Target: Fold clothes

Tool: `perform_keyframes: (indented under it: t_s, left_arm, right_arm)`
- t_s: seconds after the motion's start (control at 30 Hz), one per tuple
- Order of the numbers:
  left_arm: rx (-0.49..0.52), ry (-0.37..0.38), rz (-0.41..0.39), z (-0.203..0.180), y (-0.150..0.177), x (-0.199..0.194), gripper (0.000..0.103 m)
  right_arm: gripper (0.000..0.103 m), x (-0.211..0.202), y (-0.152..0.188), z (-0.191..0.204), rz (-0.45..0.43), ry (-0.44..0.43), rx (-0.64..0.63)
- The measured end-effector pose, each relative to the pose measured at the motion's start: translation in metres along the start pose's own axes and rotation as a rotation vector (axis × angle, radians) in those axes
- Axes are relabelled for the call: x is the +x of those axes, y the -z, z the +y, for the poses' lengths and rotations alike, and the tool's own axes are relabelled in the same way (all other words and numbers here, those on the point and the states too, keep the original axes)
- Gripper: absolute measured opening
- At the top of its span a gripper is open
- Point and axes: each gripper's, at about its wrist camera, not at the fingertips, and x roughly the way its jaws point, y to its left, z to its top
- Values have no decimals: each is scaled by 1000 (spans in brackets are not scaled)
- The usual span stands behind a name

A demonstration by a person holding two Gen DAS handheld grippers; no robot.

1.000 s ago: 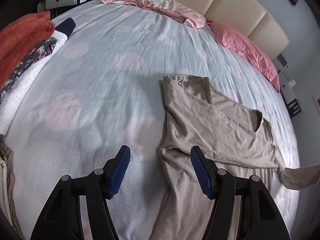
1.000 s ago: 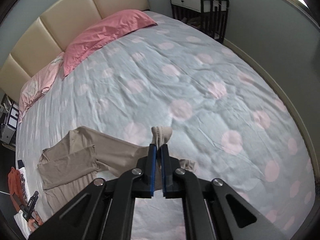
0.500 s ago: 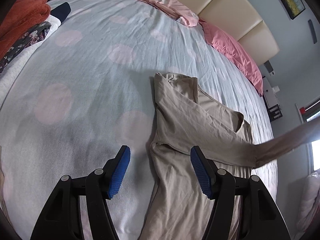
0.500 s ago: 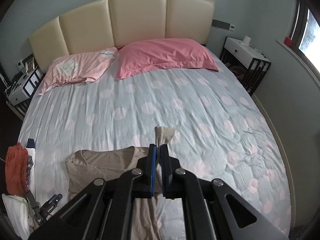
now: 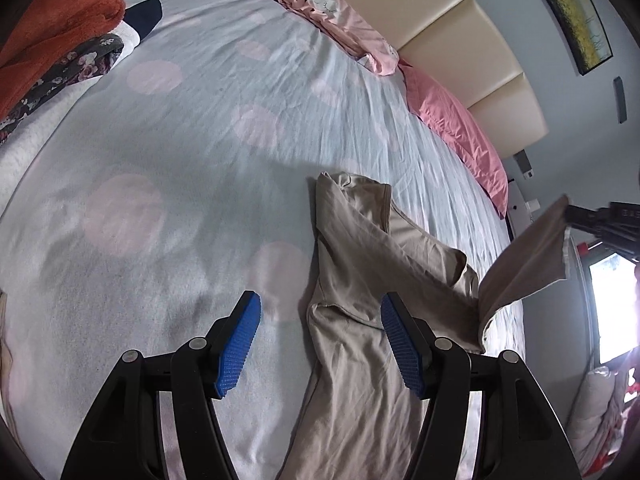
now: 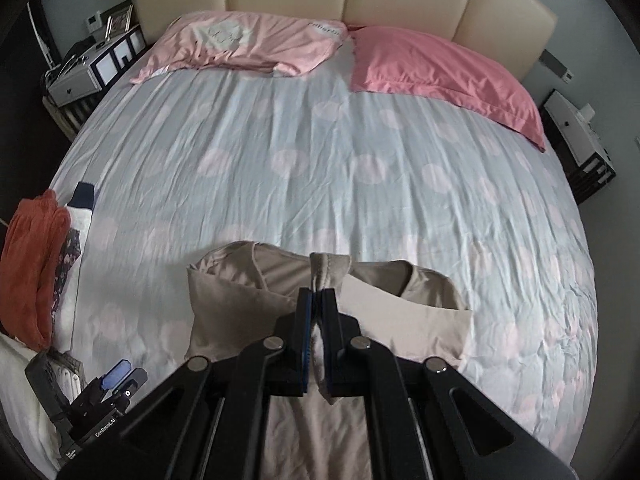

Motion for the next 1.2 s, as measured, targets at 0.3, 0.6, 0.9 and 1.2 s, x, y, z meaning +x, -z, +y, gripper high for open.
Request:
perform_keyframes:
  t_s: [0.3,0.6,0.9,1.2]
  left_arm:
    - [64,-54,25,-4,-6,29,64]
    - [165,-8,55,-20,-1,59,64]
    - [260,12,19,-50,13,65,64]
    - [310,-122,-18,-73,22,90,62]
  right_arm:
    - [4,101,14,74,145,-65,-129]
    - [16,144,26,79,187,-185,-133]
    - [20,98,91,-32,29,-244,6]
    - [20,102,227,-200,-70,-105,396]
